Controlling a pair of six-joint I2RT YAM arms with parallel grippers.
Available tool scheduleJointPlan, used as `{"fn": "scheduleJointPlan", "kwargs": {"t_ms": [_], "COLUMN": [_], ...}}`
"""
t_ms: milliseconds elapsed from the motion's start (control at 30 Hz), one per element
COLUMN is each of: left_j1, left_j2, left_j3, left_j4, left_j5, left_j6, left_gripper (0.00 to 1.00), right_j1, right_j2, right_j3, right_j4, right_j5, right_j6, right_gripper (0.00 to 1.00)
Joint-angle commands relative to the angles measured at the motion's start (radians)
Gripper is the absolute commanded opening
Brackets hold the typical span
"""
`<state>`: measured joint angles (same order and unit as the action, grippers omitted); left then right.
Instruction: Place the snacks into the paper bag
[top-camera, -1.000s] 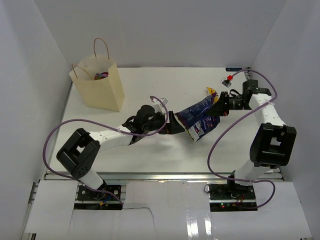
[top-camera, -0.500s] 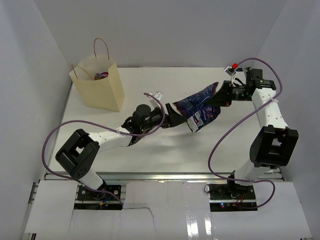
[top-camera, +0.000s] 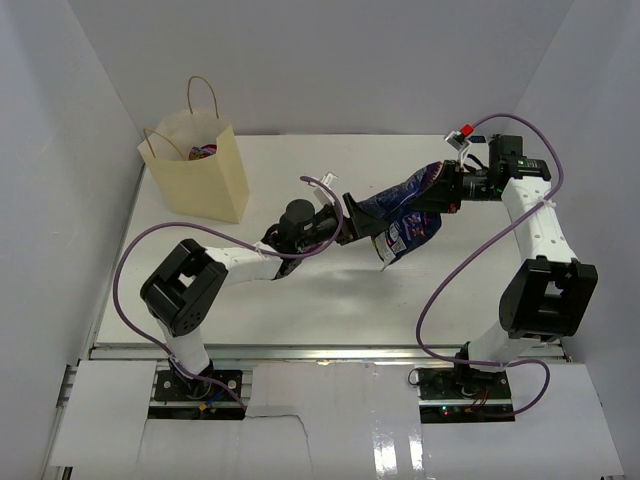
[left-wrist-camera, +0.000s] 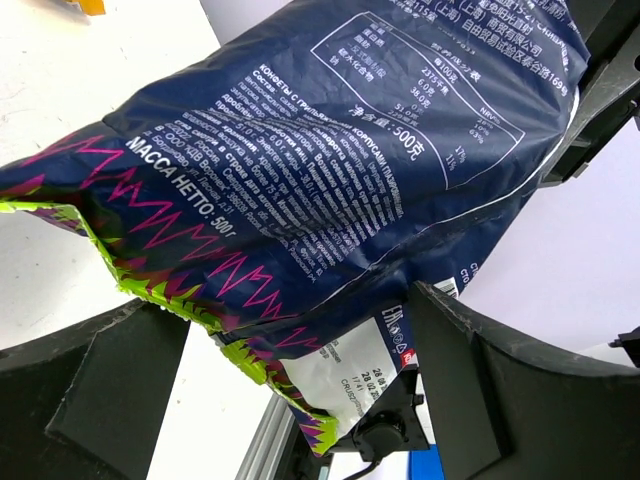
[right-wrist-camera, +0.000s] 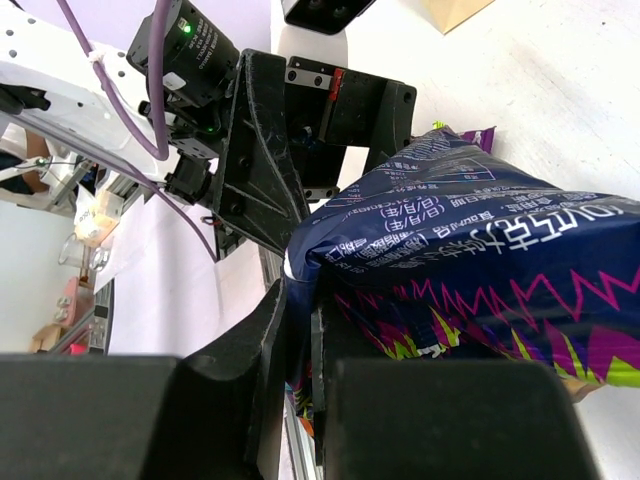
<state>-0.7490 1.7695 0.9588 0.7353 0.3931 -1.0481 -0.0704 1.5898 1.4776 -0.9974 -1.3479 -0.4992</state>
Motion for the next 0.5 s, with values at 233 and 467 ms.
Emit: {"fn": "scheduleJointPlan", "kwargs": {"t_ms": [233,467], "left_j1": [0.016,0.034], "left_j2": [-0.065,-0.070], "left_j3": [-0.037,-0.081], "left_j4": [0.102,0.383], "left_j5": [0.006,0.029], "left_j6": [-0.038,-0.148], "left_gripper": [0.98,0.98], "right_j1": [0.004,-0.020], "right_j2": [-0.064,-0.077], "right_j3": [0.108,0.162], "right_j4": [-0.014,0.046], "right_j5": [-0.276,-0.313], "right_j6": [0.039,0.132], "right_gripper": [0.08,0.08]}}
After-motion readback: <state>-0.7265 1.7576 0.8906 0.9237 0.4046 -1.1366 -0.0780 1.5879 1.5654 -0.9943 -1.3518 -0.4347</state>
